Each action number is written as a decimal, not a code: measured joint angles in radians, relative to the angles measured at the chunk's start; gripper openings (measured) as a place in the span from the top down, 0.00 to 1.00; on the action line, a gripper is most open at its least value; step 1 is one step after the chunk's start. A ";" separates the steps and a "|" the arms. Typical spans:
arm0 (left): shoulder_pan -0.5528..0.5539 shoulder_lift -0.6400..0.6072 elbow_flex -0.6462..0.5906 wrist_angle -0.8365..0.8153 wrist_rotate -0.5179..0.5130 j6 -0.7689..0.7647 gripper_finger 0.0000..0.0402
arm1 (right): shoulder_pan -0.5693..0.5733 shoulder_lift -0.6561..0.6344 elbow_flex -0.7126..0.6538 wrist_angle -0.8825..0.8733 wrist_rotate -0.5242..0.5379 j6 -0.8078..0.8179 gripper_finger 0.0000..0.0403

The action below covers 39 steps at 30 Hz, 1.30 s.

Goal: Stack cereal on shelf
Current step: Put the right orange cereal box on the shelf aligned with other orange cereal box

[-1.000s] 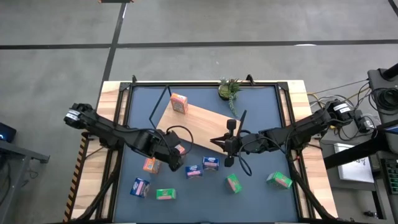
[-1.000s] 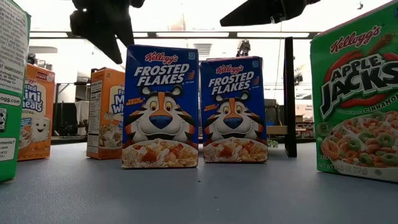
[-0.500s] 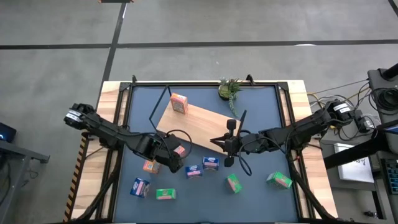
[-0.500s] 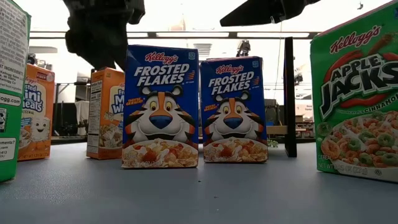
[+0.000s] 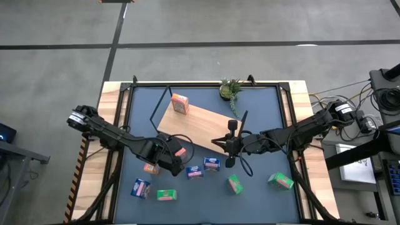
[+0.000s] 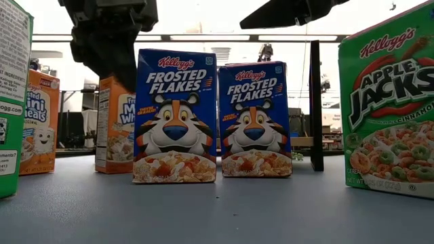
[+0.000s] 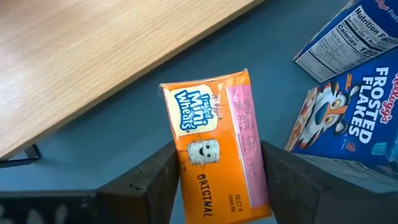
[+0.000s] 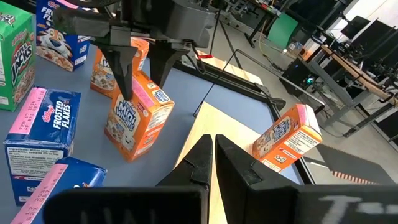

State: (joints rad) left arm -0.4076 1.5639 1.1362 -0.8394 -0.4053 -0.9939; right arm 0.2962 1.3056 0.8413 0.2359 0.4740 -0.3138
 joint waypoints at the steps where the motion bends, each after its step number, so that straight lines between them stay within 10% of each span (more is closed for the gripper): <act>1: 0.000 0.000 0.000 0.000 0.000 0.000 0.55 | 0.000 0.000 0.000 0.000 0.000 0.000 0.98; 17: -0.001 -0.007 0.032 -0.042 0.006 0.126 0.63 | 0.000 0.001 0.000 0.000 0.000 0.000 0.98; 28: 0.008 -0.012 0.317 -0.255 -0.031 0.892 0.64 | 0.000 0.001 0.000 0.000 0.000 0.007 0.98; 39: 0.247 -0.026 0.272 -0.255 0.027 1.351 0.64 | 0.000 0.001 0.000 0.000 -0.001 0.016 0.98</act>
State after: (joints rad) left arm -0.1604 1.5382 1.4082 -1.0940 -0.3787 0.3574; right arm 0.2960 1.3067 0.8411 0.2356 0.4732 -0.2981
